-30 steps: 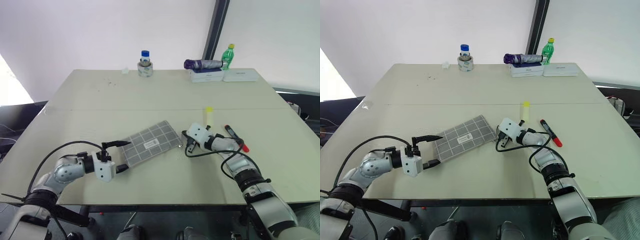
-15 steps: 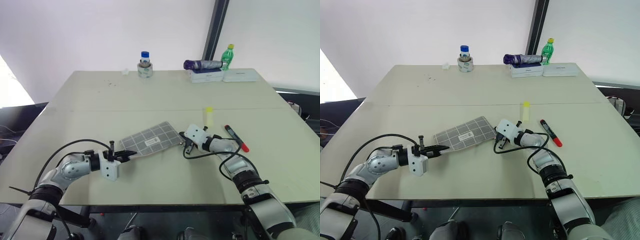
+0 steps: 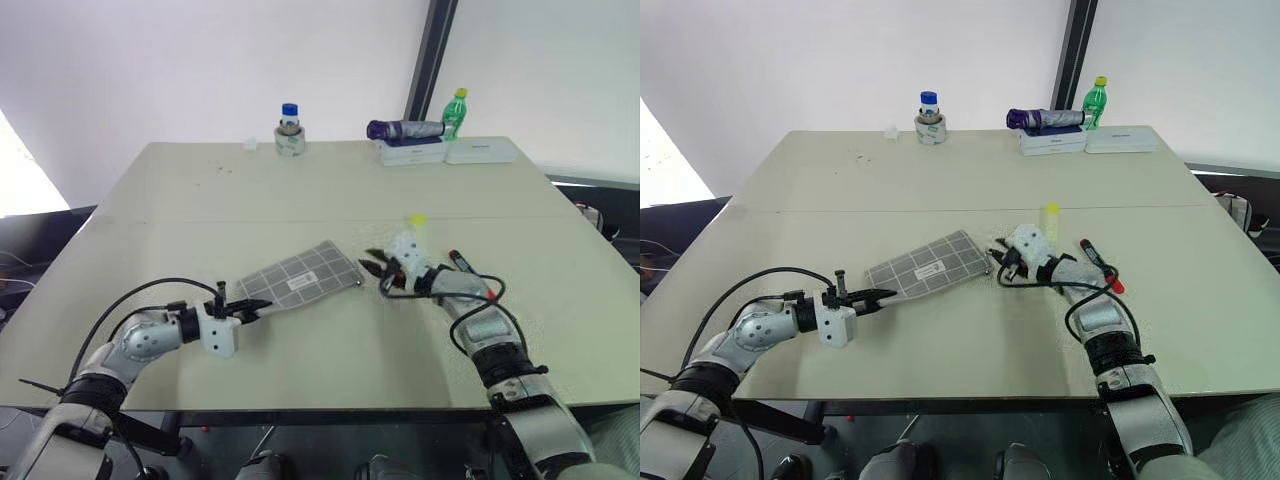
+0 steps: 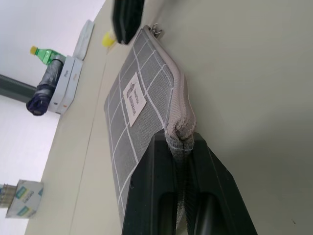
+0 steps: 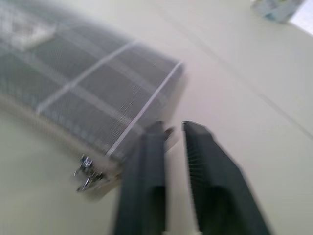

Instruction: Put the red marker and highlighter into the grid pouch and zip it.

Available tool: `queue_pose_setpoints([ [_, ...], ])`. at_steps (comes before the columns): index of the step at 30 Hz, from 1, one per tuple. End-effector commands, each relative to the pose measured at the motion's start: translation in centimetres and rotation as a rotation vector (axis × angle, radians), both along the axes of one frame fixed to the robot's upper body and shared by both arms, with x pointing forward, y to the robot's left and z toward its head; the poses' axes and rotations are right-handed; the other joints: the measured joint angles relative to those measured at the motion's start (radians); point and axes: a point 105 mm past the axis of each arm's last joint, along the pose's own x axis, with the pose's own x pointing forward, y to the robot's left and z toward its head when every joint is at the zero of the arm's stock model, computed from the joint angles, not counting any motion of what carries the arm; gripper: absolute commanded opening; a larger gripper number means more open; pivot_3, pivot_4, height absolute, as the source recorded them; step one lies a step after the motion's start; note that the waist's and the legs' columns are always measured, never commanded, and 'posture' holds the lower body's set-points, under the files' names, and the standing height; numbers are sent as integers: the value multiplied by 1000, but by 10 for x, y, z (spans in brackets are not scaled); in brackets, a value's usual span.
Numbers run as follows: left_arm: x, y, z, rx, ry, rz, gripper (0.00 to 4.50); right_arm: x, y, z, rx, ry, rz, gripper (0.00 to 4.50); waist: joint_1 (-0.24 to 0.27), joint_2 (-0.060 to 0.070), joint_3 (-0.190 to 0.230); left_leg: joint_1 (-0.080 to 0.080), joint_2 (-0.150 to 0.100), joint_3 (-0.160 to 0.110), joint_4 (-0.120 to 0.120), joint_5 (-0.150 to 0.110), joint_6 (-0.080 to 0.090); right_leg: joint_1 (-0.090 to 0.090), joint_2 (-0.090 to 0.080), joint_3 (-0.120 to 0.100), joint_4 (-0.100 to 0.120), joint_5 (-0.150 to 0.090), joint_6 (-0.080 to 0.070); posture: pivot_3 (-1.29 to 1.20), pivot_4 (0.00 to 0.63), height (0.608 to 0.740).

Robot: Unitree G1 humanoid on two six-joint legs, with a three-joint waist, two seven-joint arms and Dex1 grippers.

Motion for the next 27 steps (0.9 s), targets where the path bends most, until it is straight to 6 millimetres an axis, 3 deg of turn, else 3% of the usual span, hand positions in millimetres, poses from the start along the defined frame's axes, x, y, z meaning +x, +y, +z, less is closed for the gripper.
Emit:
queue_pose_setpoints([
  [1,-2,1,-4,-28,5,36,0,-11,-7,34,194,7,36,2911,0,0,0,0,0,0,0,0,0,0,0,0,0,0,0,0,150,740],
  [3,-1,2,4,-61,-21,58,0,-22,-7,35,220,41,78,3782,2,0,0,0,0,-1,0,-2,3,0,0,0,0,0,0,0,150,740],
  [6,0,3,23,-101,-86,75,0,-38,-3,27,208,87,132,3782,-1,0,0,-1,0,-1,0,-4,7,0,0,0,0,0,0,0,150,740],
  [11,1,9,57,-131,-163,97,0,-41,6,9,143,91,138,3782,-5,-1,1,-1,1,-2,0,-4,6,-2,1,0,0,0,0,0,150,740],
  [15,-2,8,76,-143,-190,93,0,-40,19,8,134,56,155,3782,-5,-1,1,-1,2,-1,0,-3,6,-2,2,0,0,0,0,0,150,740],
  [27,-7,7,96,-219,-212,117,0,-20,12,2,207,80,28,3782,-3,-1,1,-2,2,-1,0,-3,5,-2,3,0,0,0,0,0,150,740],
])
